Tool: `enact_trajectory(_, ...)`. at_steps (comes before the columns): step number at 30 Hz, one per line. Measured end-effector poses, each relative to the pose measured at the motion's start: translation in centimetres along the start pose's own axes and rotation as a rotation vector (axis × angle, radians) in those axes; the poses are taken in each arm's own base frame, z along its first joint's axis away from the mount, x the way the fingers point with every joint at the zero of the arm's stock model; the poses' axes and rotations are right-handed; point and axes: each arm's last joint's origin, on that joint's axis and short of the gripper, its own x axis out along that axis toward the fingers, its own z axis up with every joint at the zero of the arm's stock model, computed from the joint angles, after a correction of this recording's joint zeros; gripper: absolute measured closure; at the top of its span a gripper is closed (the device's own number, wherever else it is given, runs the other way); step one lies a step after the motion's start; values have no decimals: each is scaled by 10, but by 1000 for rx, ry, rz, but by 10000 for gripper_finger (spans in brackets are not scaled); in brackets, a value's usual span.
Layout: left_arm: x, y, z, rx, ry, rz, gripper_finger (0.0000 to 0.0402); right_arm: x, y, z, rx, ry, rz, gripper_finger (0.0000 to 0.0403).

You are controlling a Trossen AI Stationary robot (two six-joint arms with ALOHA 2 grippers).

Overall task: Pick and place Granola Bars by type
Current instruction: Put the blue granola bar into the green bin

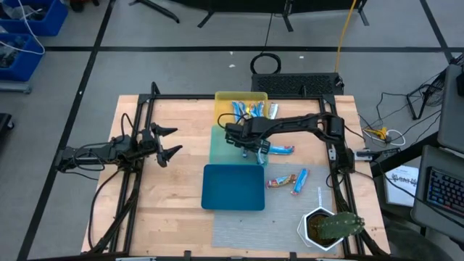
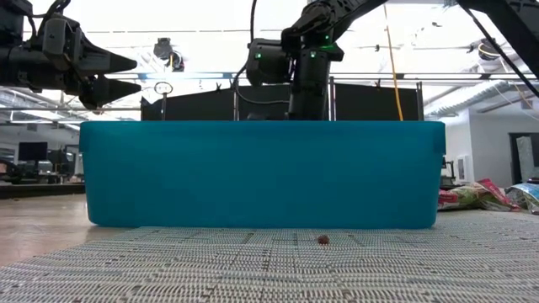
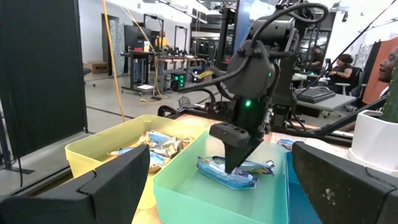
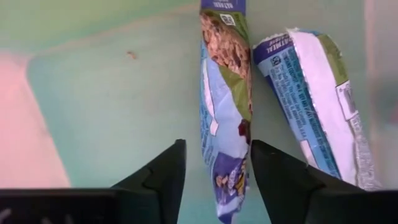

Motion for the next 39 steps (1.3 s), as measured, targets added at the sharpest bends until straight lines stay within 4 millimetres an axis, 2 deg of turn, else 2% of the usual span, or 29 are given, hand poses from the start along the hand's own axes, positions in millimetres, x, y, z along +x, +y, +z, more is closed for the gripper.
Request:
enact_trajectory(4,0,0,0,0,0,0,9,-13,-1,1,-64,-8,24,223)
enact_trajectory(13,0,0,0,0,0,0,9,-51,-11,14,-289,-169,40,226)
enact_trajectory(22,0,0,0,0,0,0,9,-90,-19,29,-789,-135,112,218)
enact_trajectory(31,0,0,0,0,0,0,9,-140,-38,54,-1244,-163,244,218)
enact_trajectory(39,0,0,0,0,0,0,9,-171,-56,88,-1635,-324,240,218)
